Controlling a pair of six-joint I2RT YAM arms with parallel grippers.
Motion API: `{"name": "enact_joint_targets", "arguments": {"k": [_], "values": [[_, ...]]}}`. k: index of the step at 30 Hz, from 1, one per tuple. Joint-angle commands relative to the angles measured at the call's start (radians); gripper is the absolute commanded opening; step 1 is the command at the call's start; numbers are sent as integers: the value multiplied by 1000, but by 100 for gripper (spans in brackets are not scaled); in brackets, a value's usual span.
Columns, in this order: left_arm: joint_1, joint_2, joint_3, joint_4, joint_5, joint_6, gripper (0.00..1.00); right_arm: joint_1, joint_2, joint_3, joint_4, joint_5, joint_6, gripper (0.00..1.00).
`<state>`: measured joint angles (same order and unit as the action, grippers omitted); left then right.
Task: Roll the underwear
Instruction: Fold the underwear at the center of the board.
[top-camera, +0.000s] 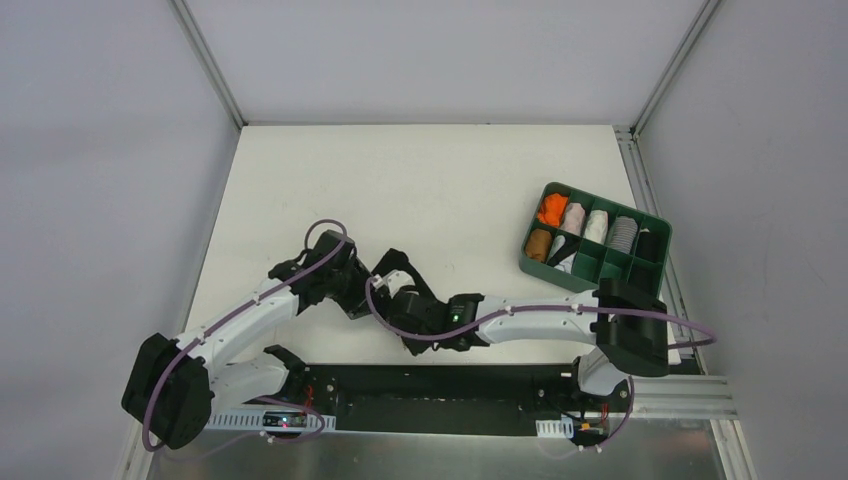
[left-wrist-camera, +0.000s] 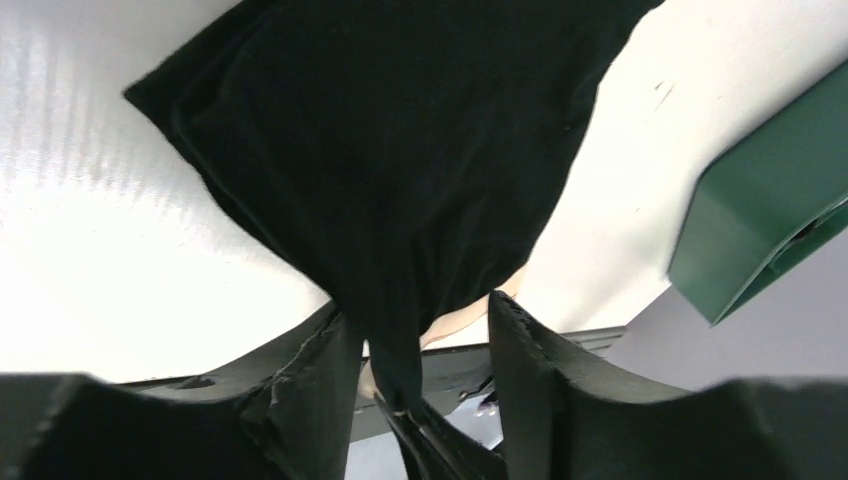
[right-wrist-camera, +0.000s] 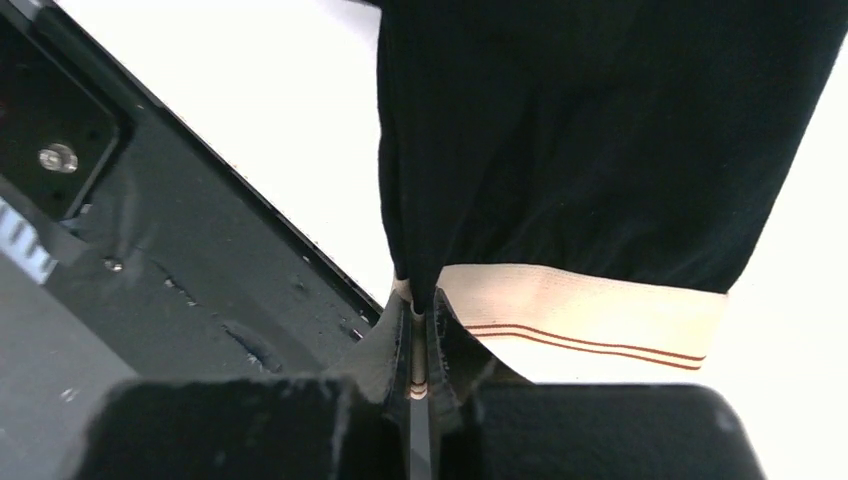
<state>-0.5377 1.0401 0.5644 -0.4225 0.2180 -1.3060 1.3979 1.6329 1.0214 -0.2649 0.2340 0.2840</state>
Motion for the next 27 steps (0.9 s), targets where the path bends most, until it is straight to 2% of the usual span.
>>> {"name": "enact_joint_targets", "arguments": {"k": [1, 6, 10, 22, 27], "values": [[4, 43, 72, -54, -17, 45, 53, -59, -68, -9, 25, -183, -28, 0], [47, 42, 76, -90, 7, 81, 71, -96, -90, -39, 44, -222, -9, 0], [110, -15, 42, -115, 25, 98, 79, -109, -105, -58, 63, -223, 14, 0], [151, -132, -68, -142, -20, 128, 77, -120, -103, -58, 76, -273, 29, 0], [156, -227, -125, -156, -100, 124, 71, -120, -102, -59, 81, -280, 34, 0]]}}
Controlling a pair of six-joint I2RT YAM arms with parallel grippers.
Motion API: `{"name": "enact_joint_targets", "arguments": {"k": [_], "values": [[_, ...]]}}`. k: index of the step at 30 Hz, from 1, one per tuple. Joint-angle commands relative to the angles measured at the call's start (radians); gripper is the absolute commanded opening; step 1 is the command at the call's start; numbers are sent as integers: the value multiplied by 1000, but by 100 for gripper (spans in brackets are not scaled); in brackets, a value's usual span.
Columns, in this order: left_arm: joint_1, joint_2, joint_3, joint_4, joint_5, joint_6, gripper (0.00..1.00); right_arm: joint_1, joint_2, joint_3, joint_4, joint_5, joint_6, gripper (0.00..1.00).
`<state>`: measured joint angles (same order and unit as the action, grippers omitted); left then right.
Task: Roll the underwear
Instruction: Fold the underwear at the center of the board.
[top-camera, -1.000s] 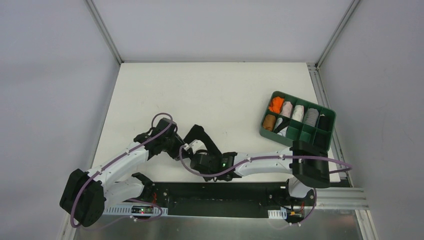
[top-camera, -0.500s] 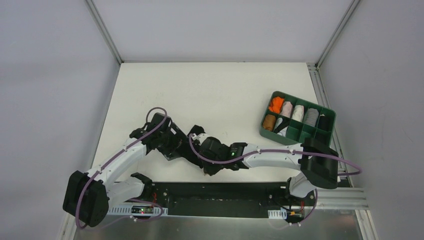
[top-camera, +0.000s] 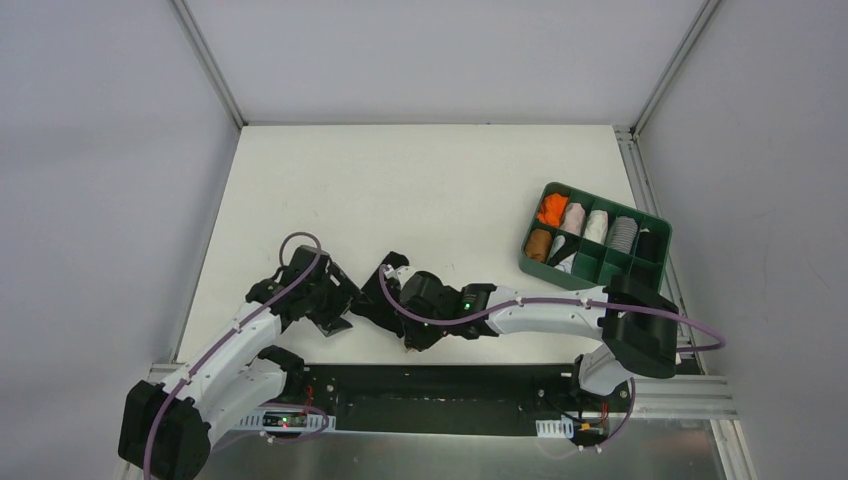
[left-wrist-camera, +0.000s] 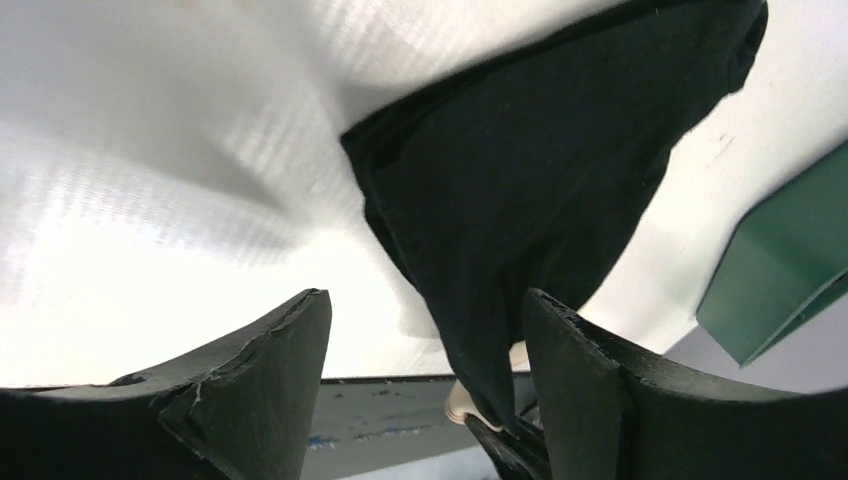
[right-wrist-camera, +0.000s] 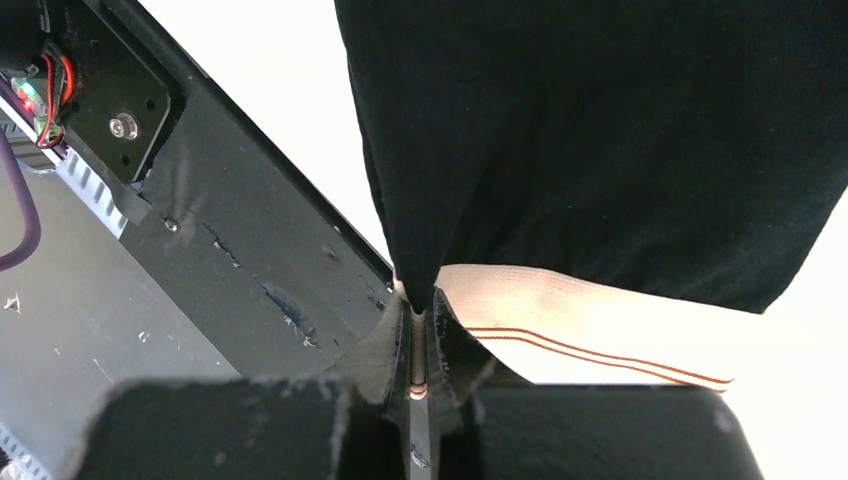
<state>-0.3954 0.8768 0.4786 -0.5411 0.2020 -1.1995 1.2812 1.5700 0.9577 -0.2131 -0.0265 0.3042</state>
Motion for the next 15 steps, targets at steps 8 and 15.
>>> {"name": "enact_joint_targets", "arguments": {"k": [8, 15], "values": [[18, 3, -98, 84, -165, 41, 51, -5, -32, 2, 30, -33, 18, 0], [17, 95, -90, 128, -179, 28, 14, -6, -42, -8, 29, -40, 13, 0]]}}
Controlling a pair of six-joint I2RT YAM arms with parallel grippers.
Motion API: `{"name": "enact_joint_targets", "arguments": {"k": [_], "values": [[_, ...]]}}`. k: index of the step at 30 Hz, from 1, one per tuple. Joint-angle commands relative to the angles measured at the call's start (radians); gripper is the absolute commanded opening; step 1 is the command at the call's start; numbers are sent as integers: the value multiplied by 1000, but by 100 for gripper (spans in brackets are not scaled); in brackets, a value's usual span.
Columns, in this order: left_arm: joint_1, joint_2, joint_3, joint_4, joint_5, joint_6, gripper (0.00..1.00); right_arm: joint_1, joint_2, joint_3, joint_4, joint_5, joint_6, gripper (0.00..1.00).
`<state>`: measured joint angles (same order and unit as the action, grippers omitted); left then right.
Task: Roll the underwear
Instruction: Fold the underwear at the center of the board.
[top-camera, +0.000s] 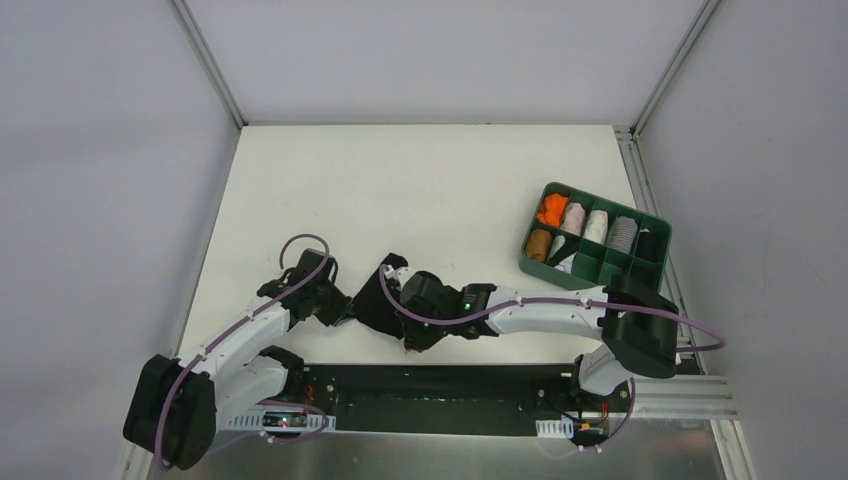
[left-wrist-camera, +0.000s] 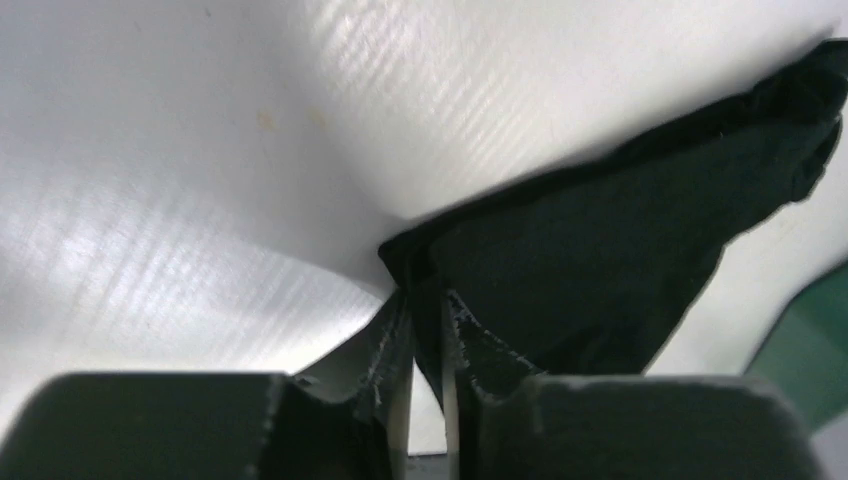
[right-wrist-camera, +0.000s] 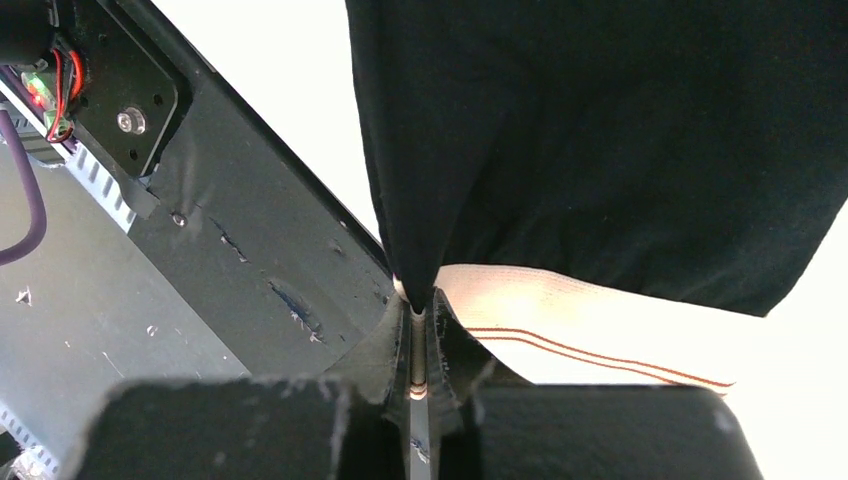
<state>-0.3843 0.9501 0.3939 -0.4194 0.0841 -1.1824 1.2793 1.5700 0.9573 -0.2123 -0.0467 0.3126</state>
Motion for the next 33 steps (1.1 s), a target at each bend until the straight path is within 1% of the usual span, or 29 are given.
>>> {"name": "enact_joint_targets", "arguments": {"k": [1, 5, 10, 12, 15, 19, 24, 28, 33], "values": [[7, 15, 0, -3, -64, 15, 1, -4, -45, -13, 26, -21, 5, 0], [7, -51, 17, -82, -50, -13, 0, -4, -64, -32, 22, -32, 3, 0], [7, -219, 31, -213, -33, -51, 0, -3, -91, -47, 7, -61, -6, 0], [5, -274, 27, -233, 0, -72, 0, -2, -102, -47, -1, -74, -9, 0], [-1, -293, 33, -244, 36, -85, 0, -2, -116, -48, -10, -83, -15, 0], [-4, -244, 117, -249, 39, -65, 0, -9, -137, -48, -15, -107, -14, 0], [-17, -97, 269, -249, 59, 2, 0, -60, -146, -69, 36, -226, 43, 0], [-35, 5, 363, -249, 59, 33, 0, -112, -150, -94, 92, -302, 83, 0], [-57, 105, 446, -245, 55, 54, 0, -200, -141, -154, 175, -401, 145, 0]]}}
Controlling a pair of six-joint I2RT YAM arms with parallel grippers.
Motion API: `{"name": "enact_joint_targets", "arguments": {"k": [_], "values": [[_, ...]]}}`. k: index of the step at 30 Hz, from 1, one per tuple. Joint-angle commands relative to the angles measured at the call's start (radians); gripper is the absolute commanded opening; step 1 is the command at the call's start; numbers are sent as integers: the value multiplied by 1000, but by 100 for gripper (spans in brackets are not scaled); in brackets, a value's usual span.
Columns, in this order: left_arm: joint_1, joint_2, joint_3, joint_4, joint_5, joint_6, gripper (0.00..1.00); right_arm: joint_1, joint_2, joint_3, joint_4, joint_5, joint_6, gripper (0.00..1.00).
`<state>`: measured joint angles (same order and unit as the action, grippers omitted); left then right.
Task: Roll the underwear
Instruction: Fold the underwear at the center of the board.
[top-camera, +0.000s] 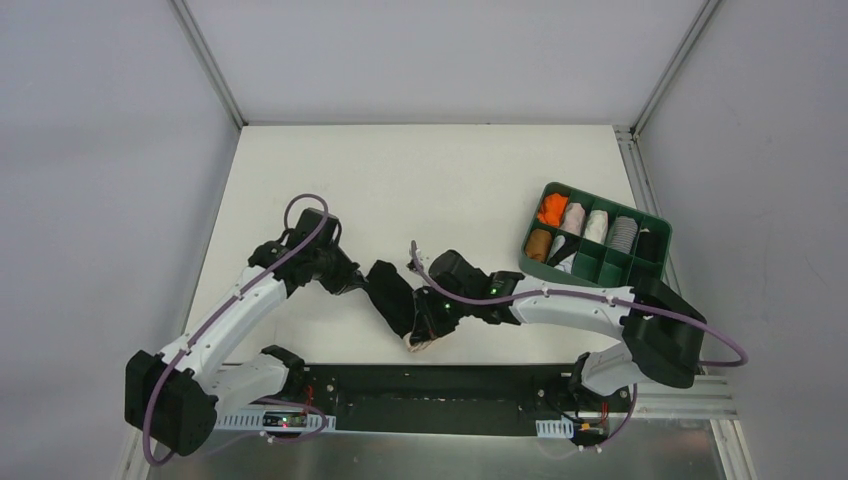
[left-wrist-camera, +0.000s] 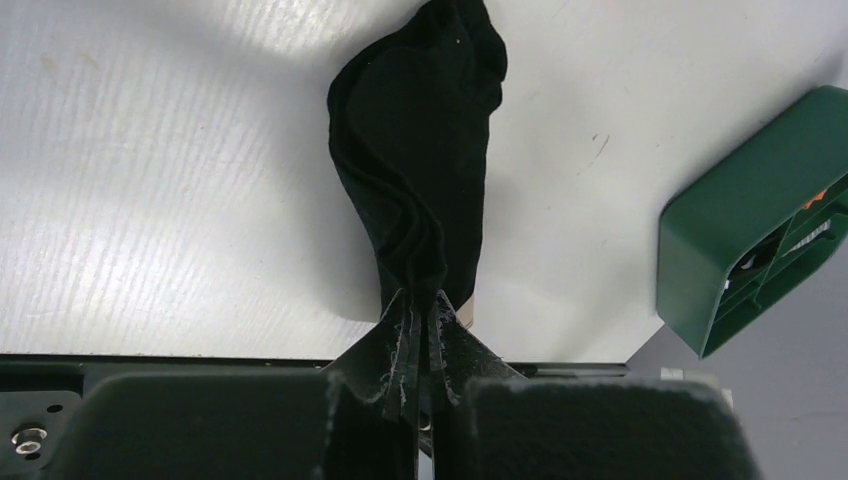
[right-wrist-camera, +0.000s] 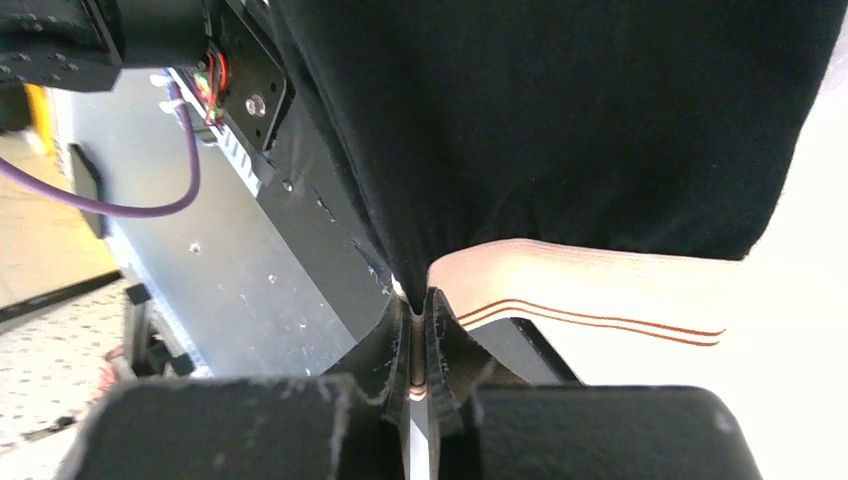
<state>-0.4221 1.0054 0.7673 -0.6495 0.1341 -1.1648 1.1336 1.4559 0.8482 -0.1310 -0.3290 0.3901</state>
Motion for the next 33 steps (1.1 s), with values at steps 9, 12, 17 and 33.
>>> {"name": "enact_joint_targets", "arguments": {"k": [9, 12, 17, 33], "values": [[-70, 231, 191, 22, 5, 67, 0, -186, 22, -152, 326, -308, 226, 0], [-78, 304, 241, 39, -6, 76, 0, -229, 41, -188, 415, -347, 286, 0], [-78, 456, 317, 65, -35, 100, 0, -281, 70, -215, 465, -370, 341, 0], [-78, 808, 505, 123, -114, 207, 0, -394, 106, -219, 344, -280, 379, 0]]}}
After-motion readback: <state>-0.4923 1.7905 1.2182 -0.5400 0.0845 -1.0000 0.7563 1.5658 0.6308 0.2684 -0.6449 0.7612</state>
